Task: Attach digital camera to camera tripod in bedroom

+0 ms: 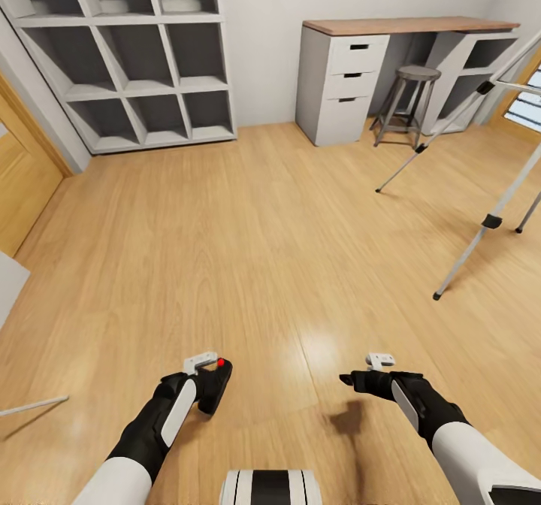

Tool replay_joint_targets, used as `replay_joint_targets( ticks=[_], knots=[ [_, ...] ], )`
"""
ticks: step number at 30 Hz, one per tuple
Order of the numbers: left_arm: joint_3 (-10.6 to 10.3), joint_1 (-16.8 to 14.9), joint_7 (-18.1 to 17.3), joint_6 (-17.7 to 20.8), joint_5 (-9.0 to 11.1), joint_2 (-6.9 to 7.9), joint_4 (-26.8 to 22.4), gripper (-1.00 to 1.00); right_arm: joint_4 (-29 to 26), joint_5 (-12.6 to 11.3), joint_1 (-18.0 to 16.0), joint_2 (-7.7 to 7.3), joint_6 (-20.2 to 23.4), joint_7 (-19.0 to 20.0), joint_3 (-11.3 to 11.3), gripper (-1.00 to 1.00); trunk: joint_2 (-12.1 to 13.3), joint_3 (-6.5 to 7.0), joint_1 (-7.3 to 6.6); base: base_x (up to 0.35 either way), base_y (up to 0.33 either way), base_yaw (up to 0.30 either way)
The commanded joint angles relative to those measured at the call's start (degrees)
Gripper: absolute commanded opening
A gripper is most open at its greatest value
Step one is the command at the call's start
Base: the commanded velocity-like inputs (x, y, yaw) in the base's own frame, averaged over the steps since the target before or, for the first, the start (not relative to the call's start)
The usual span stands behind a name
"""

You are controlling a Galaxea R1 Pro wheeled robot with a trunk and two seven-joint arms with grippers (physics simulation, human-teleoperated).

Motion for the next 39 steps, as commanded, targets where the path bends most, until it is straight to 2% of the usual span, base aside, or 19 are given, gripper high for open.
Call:
replay_joint_targets(
  ticks=[1, 12, 39],
  knots=[
    [-0.2, 0.0, 0.5, 0.2, 0.6, 0.01, 0.0, 1.0, -0.1, -0.3, 0.0, -0.01, 0.4, 0.1, -0.2, 1.0, 0.0, -0.27, 0.01, 0.0, 0.0, 0.0],
    [-0.2, 0.0, 0.5, 0.3, 0.4, -0.05, 0.3, 1.0, -0.1, -0.3, 0.0, 0.0, 0.2, 0.1, -0.2, 1.0, -0.2, -2.71, 0.3, 0.0, 0.0, 0.0],
    [-0.2, 0.0, 0.5, 0.5, 0.2, -0.05, 1.3, 1.0, -0.1, -0.3, 0.0, 0.01, 0.5, 0.1, -0.2, 1.0, -0.2, -2.71, 0.3, 0.0, 0.0, 0.0]
  ],
)
